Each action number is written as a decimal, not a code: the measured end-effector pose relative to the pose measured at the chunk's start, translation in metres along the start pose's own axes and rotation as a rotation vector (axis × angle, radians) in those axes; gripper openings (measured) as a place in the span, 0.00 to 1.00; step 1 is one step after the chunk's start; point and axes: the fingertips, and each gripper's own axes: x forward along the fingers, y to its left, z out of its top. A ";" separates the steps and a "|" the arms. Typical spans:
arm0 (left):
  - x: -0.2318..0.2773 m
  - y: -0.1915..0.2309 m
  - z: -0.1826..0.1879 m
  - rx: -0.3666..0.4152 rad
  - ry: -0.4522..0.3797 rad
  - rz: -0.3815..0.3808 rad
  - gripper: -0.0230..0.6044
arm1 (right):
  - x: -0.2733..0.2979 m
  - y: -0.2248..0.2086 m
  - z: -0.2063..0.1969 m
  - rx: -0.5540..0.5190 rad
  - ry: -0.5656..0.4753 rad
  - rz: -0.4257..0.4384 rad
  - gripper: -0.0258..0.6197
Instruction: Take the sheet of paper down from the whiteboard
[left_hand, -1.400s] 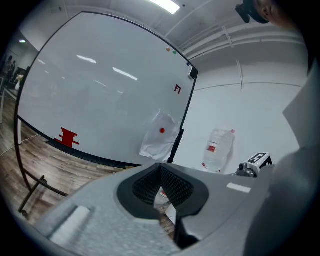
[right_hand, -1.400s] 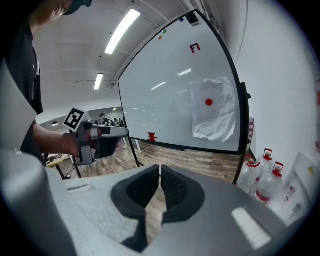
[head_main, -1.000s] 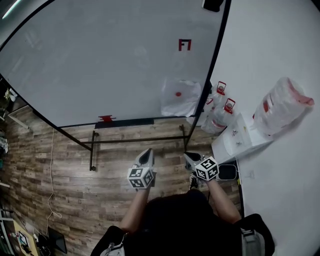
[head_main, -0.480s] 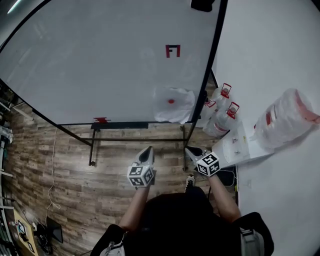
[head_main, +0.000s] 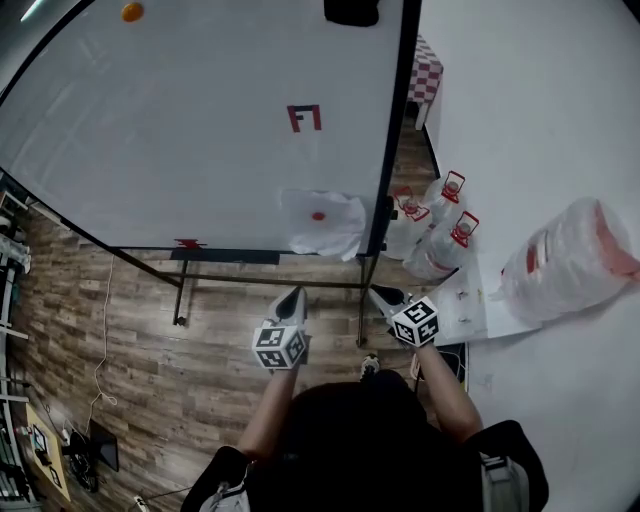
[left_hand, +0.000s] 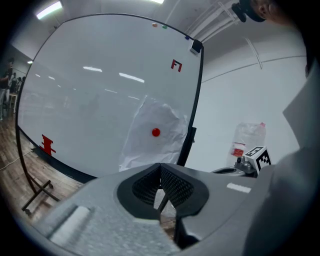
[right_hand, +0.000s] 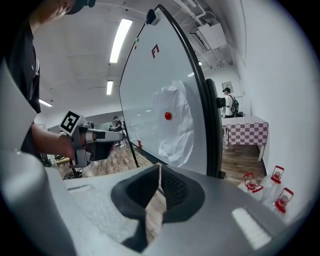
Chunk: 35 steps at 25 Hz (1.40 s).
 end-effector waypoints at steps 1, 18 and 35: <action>0.005 -0.003 0.001 0.000 -0.002 0.010 0.05 | 0.000 -0.007 0.002 -0.004 -0.001 0.009 0.06; 0.052 -0.019 0.018 0.042 -0.061 0.150 0.05 | 0.005 -0.078 0.054 -0.042 -0.093 0.124 0.06; 0.117 0.010 0.050 0.025 -0.068 0.033 0.05 | 0.048 -0.079 0.100 -0.129 -0.165 0.017 0.11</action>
